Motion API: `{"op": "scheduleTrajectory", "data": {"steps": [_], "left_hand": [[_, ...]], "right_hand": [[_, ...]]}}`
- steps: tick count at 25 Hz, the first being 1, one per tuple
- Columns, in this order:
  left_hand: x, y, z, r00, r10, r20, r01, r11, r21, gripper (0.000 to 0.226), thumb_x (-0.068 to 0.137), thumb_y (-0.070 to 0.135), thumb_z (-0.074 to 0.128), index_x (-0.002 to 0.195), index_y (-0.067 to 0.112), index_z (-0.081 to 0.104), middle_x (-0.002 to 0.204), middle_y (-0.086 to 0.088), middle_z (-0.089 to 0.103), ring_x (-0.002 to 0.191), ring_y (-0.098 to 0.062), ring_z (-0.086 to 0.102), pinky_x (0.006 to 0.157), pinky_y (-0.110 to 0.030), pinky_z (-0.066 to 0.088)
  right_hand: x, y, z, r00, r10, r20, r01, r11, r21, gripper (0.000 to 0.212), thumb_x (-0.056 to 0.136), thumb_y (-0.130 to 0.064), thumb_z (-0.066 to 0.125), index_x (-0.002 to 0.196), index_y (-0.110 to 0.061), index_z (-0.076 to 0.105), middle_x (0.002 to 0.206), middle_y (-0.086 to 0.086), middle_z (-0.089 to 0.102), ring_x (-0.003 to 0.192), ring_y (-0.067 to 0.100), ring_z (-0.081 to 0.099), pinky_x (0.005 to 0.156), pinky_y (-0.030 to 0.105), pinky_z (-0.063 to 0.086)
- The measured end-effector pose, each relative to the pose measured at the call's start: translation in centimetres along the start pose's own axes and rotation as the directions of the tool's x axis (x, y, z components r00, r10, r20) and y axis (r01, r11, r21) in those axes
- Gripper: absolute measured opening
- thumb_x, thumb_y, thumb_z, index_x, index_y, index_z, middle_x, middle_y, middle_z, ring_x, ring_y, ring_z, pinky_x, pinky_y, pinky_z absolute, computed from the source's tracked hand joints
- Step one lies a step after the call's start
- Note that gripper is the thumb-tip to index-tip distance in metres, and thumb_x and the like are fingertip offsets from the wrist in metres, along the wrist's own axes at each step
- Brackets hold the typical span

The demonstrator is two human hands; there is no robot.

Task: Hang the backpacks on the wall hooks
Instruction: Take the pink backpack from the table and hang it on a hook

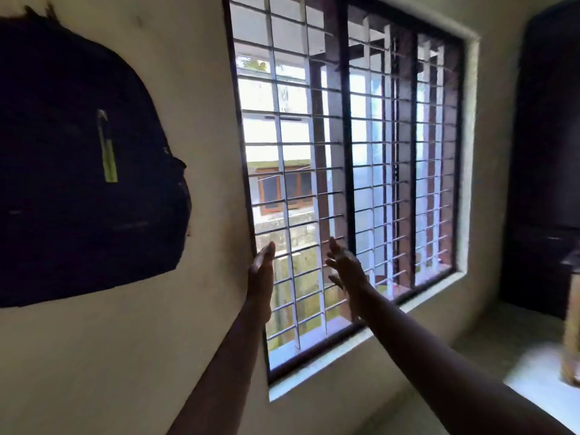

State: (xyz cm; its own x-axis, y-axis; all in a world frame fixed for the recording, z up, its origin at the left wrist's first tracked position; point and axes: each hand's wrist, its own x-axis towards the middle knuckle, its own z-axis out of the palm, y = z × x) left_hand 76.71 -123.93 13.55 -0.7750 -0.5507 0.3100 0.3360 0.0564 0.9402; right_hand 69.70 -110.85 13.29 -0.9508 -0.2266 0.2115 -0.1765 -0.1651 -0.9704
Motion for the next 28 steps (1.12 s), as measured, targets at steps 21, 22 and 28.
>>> {"op": "scheduleTrajectory", "data": {"steps": [21,22,28], "left_hand": [[-17.1,-13.0,68.6,0.693,-0.207,0.69,0.326,0.944,-0.045,0.042,0.094,0.037,0.043,0.13,0.016,0.05,0.126,0.003,0.057,0.12,-0.013,0.05,0.102,-0.021,0.035],[-17.1,-13.5,71.4,0.673,-0.199,0.713,0.33,0.943,-0.05,0.033,0.094,0.036,0.043,0.12,0.021,0.057,0.11,0.011,0.062,0.105,-0.008,0.055,0.088,-0.011,0.041],[-14.1,-18.8,87.8,0.632,-0.171,0.756,0.315,0.948,-0.049,0.033,0.089,0.042,0.049,0.112,0.021,0.061,0.102,0.007,0.061,0.094,-0.006,0.054,0.077,-0.017,0.041]], "right_hand": [[1.2,-0.3,-69.8,0.701,-0.012,-0.713,-0.066,0.994,-0.082,0.054,0.094,-0.046,0.039,0.135,-0.012,0.046,0.139,0.012,0.05,0.129,0.028,0.046,0.11,0.044,0.034],[1.8,-0.2,-72.4,0.691,-0.001,-0.723,-0.076,0.994,-0.074,0.054,0.094,-0.047,0.038,0.136,-0.012,0.045,0.139,0.011,0.05,0.129,0.028,0.046,0.109,0.044,0.035],[9.9,1.1,-86.0,0.605,0.055,-0.795,-0.117,0.993,-0.02,0.056,0.091,-0.053,0.042,0.135,-0.02,0.046,0.141,0.008,0.048,0.126,0.026,0.048,0.09,0.035,0.042]]}}
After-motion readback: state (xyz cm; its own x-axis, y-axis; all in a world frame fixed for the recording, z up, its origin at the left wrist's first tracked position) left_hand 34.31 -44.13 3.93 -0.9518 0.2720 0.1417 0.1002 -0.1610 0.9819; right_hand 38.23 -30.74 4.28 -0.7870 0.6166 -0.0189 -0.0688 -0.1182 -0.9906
